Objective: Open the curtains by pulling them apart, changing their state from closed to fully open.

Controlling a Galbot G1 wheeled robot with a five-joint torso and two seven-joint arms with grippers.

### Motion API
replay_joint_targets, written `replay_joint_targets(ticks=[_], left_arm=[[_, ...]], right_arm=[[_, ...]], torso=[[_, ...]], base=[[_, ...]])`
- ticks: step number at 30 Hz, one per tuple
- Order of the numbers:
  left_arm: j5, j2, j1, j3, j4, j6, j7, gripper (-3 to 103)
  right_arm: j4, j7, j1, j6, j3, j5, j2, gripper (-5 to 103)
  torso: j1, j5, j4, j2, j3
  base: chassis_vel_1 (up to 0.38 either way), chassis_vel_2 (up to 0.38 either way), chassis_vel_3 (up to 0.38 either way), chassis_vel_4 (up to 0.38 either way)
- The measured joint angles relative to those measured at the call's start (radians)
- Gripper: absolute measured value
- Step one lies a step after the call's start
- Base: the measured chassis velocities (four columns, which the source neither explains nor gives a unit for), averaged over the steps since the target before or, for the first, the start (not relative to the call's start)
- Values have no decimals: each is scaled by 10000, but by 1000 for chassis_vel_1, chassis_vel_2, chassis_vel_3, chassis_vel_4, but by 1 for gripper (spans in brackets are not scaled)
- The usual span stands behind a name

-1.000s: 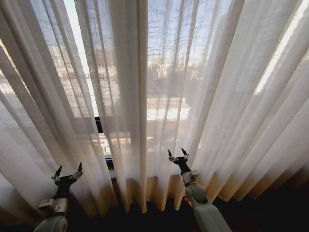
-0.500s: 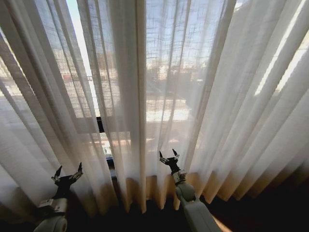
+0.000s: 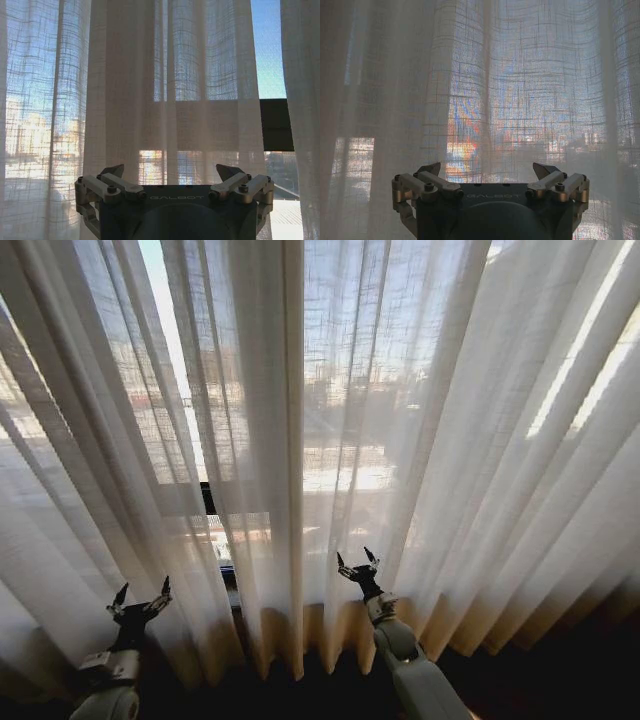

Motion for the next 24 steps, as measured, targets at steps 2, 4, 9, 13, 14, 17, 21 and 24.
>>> replay_joint_targets(ticks=[2,4,9,13,14,17,21,24], left_arm=[[0,0,0,0,0,0,0,100],[0,0,0,0,0,0,0,100],[0,0,0,0,0,0,0,100],[0,1,0,0,0,0,0,100],[0,0,0,0,0,0,0,100],[0,0,0,0,1,0,0,100],[0,0,0,0,0,0,0,100],[-1,0,0,0,0,0,0,100]], right_arm=[[157,-12,-141,17,6,5,-25,100],[328,-30,-285,26,46,6,-69,100],[576,-157,-691,78,154,10,-219,100],[391,-164,-600,115,37,-173,-110,100],[310,-157,-519,125,14,-211,-75,100],[-37,-77,-129,139,-85,-257,56,100],[-725,53,472,132,-186,-240,242,100],[-1346,90,948,130,-195,-240,400,100]], torso=[[0,1,0,1,0],[0,0,2,1,0],[0,0,-1,1,0],[-1,0,0,2,0],[-1,1,0,2,0],[0,-2,2,2,0],[0,-2,2,1,0],[0,-1,1,2,0]], base=[[0,0,0,0],[0,0,0,0],[0,0,0,0],[0,0,0,0],[0,0,0,0],[0,0,0,0],[0,0,0,0],[0,0,0,0]])
